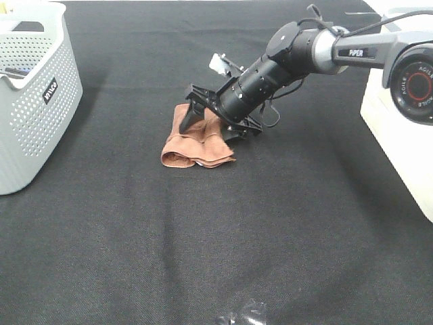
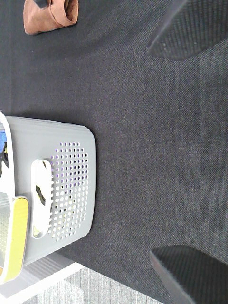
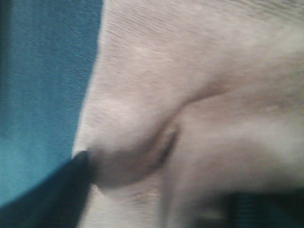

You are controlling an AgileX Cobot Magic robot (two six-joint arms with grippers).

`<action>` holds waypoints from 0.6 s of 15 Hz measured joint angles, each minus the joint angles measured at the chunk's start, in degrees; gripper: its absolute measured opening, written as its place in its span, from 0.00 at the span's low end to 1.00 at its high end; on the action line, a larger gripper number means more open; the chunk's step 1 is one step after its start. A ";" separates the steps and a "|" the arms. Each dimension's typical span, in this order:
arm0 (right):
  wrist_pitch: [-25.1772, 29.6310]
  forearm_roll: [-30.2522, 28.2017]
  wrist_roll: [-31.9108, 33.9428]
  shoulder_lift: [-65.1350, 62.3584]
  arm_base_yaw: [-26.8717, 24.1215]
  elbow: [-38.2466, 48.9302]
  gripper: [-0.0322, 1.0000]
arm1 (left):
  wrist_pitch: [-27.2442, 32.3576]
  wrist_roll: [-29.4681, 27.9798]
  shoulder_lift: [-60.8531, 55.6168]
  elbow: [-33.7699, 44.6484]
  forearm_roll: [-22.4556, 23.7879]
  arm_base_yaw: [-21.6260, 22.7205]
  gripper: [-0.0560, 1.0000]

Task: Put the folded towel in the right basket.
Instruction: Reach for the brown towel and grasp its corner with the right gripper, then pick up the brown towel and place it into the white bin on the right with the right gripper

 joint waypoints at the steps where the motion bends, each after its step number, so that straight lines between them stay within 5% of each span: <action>1: -0.11 -0.63 0.06 0.52 0.00 0.00 0.49 | 0.00 0.00 0.00 0.00 0.00 0.00 0.99; 3: -0.17 -1.43 0.06 0.80 -0.06 0.06 0.23 | 0.00 0.00 0.00 0.00 0.00 0.00 0.99; 9: 2.41 -3.61 -2.06 -0.69 0.00 0.34 0.23 | 0.00 0.00 0.00 0.00 0.00 0.00 0.99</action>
